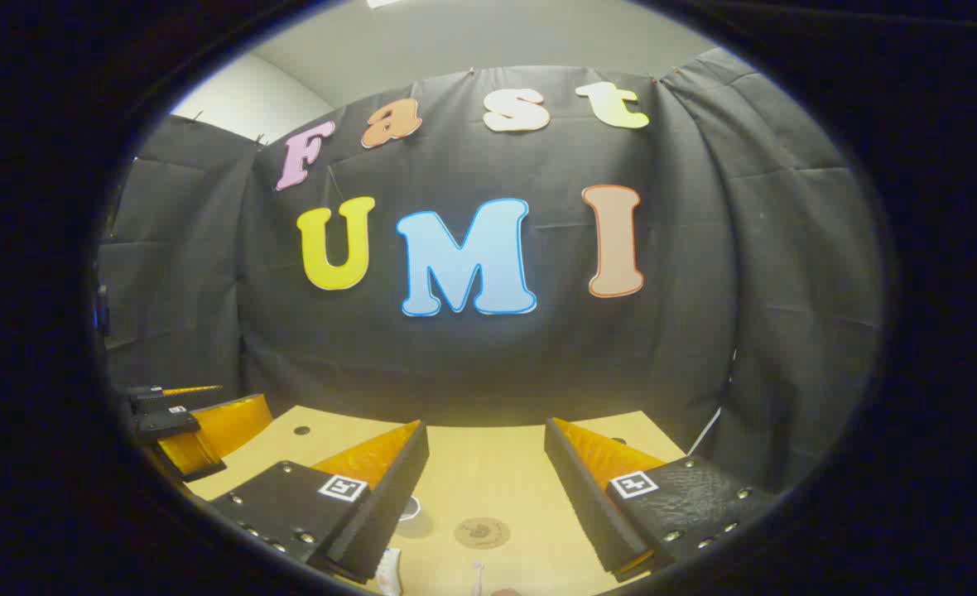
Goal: Put the toothbrush and toothpaste on the desktop into the cup, then pick up the cup and place it on the coaster on the desktop.
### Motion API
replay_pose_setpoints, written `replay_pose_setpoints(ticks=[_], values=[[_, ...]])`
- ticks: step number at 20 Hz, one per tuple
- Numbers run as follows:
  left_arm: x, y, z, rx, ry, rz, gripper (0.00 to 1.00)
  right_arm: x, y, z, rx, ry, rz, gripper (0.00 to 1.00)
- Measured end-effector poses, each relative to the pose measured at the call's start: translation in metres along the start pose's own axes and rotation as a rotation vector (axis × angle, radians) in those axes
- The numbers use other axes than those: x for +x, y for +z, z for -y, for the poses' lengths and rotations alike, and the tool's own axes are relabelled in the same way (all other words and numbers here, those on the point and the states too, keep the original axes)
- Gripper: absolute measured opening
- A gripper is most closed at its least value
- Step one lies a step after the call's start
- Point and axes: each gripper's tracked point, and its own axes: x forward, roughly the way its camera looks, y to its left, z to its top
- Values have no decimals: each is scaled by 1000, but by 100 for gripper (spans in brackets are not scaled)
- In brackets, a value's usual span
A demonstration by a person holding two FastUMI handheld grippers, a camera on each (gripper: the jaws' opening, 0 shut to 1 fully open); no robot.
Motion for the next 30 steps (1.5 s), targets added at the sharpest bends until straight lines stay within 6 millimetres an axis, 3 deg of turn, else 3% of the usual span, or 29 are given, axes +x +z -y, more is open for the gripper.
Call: replay_pose_setpoints(ticks=[4, 16, 24, 30], values=[[7, -12, 8, -8, -7, -40, 96, 6, -15, -3, -3, 16, -60, 91], [17, -78, 10, -50, -25, -229, 96, 14, -73, -11, 8, 45, -245, 91], [23, -131, 14, -64, -57, -367, 94, 14, -133, -13, 4, 48, -432, 92], [16, -192, 15, -84, -72, -524, 95, 9, -185, -20, 11, 54, -596, 91]])
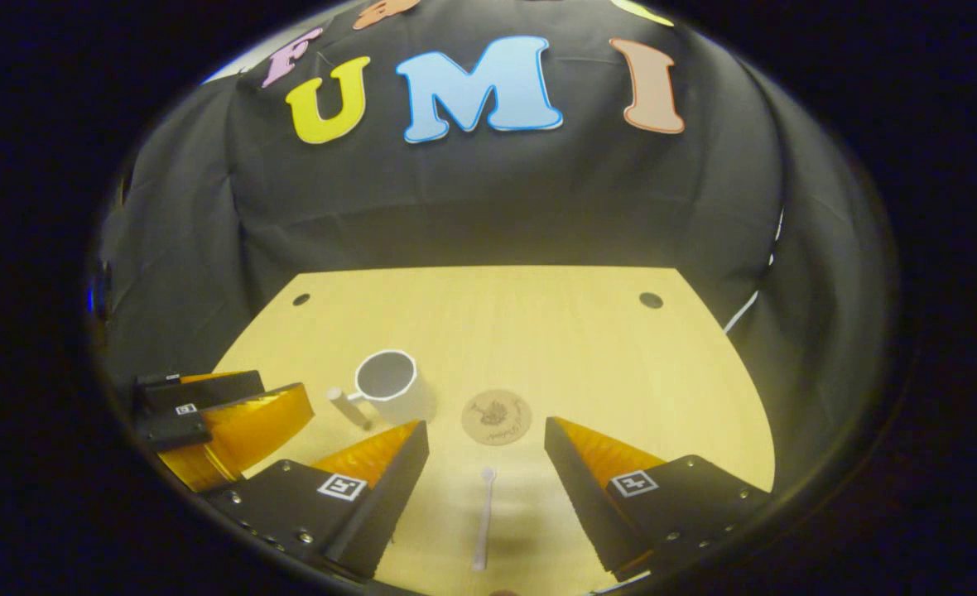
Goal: Put the toothbrush and toothpaste on the desktop into the cup, then pick up the cup and place it on the coaster on the desktop.
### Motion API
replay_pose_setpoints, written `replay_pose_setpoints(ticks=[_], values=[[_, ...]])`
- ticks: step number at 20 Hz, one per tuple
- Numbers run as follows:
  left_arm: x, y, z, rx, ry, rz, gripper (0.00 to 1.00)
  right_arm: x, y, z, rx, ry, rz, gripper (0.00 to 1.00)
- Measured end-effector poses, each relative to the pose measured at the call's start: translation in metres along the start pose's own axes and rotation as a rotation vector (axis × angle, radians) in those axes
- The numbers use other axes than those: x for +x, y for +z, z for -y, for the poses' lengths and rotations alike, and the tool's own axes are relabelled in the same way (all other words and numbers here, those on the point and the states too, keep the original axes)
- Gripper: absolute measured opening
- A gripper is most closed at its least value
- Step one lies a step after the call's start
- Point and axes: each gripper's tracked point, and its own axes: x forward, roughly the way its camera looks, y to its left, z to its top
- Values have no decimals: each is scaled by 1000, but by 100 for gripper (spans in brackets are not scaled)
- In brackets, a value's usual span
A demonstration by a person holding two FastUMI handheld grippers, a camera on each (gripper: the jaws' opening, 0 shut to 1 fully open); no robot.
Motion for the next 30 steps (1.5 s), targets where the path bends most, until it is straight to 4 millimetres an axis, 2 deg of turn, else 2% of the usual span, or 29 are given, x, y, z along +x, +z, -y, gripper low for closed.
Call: replay_pose_setpoints(ticks=[4, 8, 13, 17, 23, 26, 29, 30], values=[[20, -35, -3, -16, 14, -107, 95, 13, -34, 6, -9, -7, -112, 92], [35, -82, -3, -76, 10, -246, 96, 25, -66, 8, -22, -11, -221, 92], [62, -115, 11, -106, 19, -395, 97, 35, -104, 13, -35, -20, -366, 93], [75, -121, 16, -101, 48, -473, 98, 43, -129, 9, -31, -12, -459, 93], [99, -156, 17, -94, 100, -549, 97, 57, -150, 8, -56, -27, -531, 93], [102, -157, 11, -62, 130, -559, 94, 63, -157, 10, -72, -42, -554, 93], [105, -161, 8, -8, 169, -579, 94, 61, -168, 10, -70, -41, -592, 93], [107, -163, 7, 17, 178, -582, 96, 61, -166, 9, -71, -44, -598, 93]])
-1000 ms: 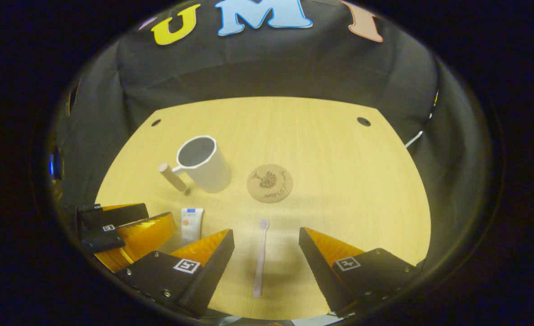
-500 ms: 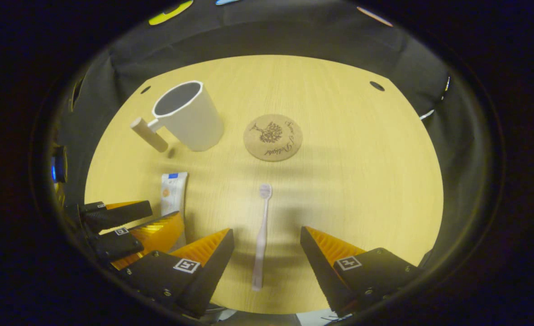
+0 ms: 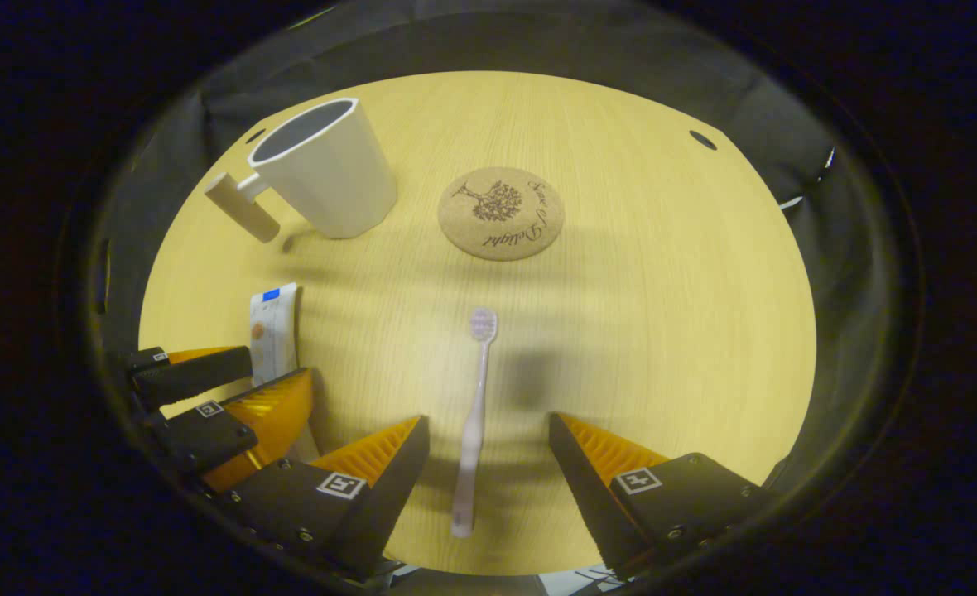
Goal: Put the toothbrush and toothpaste on the desktop into the cup, then pick up the cup and place it on the coaster on the desktop.
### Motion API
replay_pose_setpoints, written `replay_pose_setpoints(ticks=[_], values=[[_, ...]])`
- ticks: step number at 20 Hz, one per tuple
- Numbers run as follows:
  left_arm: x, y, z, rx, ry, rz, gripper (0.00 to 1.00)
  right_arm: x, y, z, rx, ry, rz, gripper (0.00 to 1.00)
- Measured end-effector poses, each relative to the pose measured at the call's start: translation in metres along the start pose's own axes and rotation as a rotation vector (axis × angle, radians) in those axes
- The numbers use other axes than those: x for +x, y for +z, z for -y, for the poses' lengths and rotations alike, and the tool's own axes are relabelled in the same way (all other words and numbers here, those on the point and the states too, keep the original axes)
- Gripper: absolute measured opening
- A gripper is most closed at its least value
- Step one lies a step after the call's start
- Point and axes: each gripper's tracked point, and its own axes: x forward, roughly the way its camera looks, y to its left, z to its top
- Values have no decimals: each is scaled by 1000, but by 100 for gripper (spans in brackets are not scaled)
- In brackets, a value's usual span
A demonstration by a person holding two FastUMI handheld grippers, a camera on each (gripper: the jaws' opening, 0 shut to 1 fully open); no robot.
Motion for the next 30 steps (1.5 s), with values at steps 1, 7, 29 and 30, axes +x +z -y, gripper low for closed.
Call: replay_pose_setpoints(ticks=[1, 7, 29, 30], values=[[1, 0, 2, 12, 3, 6, 96, 5, -1, 1, -1, 1, 7, 94], [0, 2, -2, -22, 20, -1, 86, 2, -9, 1, 11, -3, -51, 93], [-12, 22, -1, -97, -16, -3, 25, 4, 1, 2, 47, 26, -86, 3], [-20, 28, -1, -96, -18, 10, 25, 4, 1, 2, 46, 26, -82, 2]])
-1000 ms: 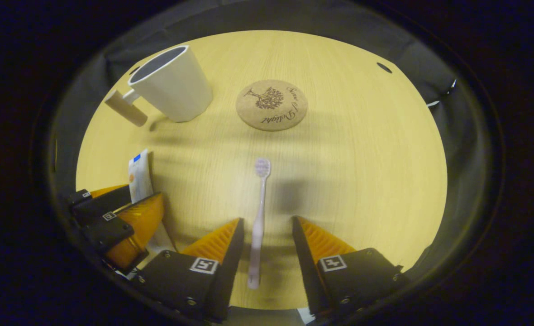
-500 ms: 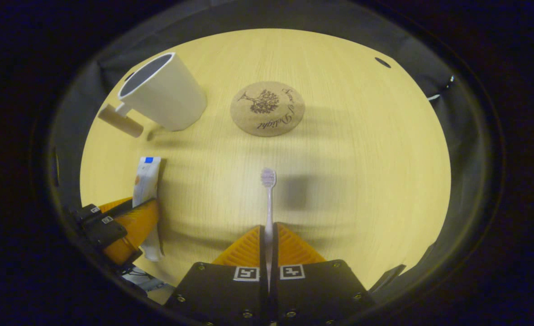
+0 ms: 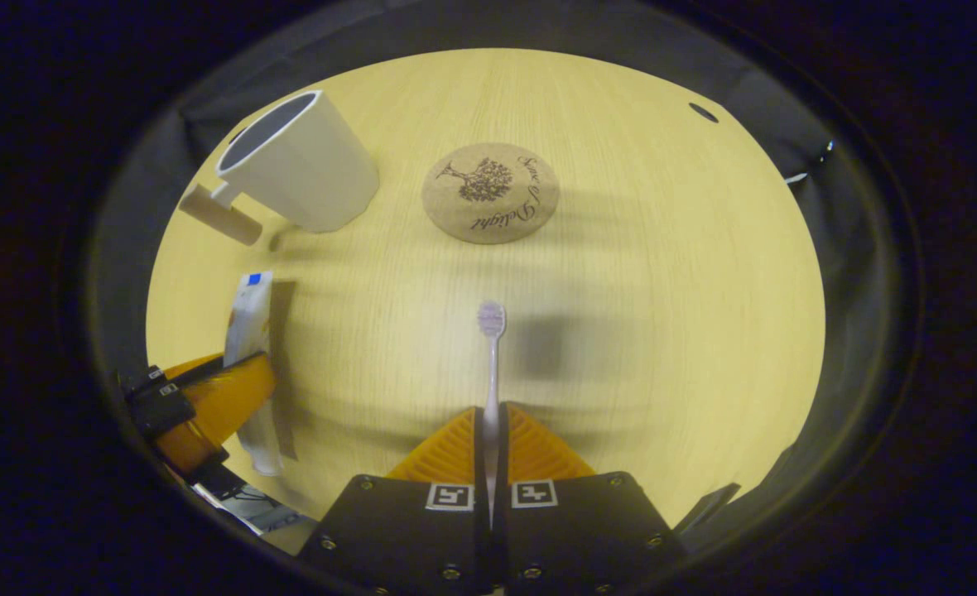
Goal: Put the toothbrush and toothpaste on the desktop into the cup, then pick up the cup and place it on the coaster on the desktop.
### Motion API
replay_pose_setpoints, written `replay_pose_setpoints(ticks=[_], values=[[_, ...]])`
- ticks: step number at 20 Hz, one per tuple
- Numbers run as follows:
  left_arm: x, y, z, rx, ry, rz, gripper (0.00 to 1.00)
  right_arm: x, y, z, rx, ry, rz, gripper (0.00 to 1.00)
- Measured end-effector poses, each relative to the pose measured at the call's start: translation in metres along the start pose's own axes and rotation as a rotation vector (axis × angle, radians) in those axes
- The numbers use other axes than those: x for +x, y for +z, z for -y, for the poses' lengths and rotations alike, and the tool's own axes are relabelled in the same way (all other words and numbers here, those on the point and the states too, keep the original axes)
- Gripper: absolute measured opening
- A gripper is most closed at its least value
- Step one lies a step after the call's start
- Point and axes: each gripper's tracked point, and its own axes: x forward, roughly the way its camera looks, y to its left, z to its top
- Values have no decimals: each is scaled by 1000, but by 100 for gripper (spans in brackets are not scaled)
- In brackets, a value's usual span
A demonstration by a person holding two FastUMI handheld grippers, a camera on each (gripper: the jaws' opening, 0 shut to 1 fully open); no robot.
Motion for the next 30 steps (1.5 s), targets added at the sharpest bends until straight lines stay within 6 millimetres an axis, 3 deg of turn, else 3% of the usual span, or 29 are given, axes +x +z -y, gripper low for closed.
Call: replay_pose_setpoints(ticks=[5, 12, 15, 20, 26, 30], values=[[-49, 29, 12, -4, -44, 67, 25, -1, 0, 0, -3, 0, 4, 2], [-90, 63, 30, 6, -90, 144, 25, -1, 0, 0, -1, 1, 18, 2], [-103, 92, 30, 5, -100, 186, 25, -1, 1, 0, 2, 2, 23, 3], [-119, 162, 28, 0, -116, 267, 25, -1, 0, 0, 7, 4, 36, 2], [-115, 244, 35, 24, -137, 353, 25, 0, 1, 0, 12, 4, 60, 3], [-80, 265, 49, 46, -177, 360, 25, 1, 0, 0, 7, 12, 78, 4]])
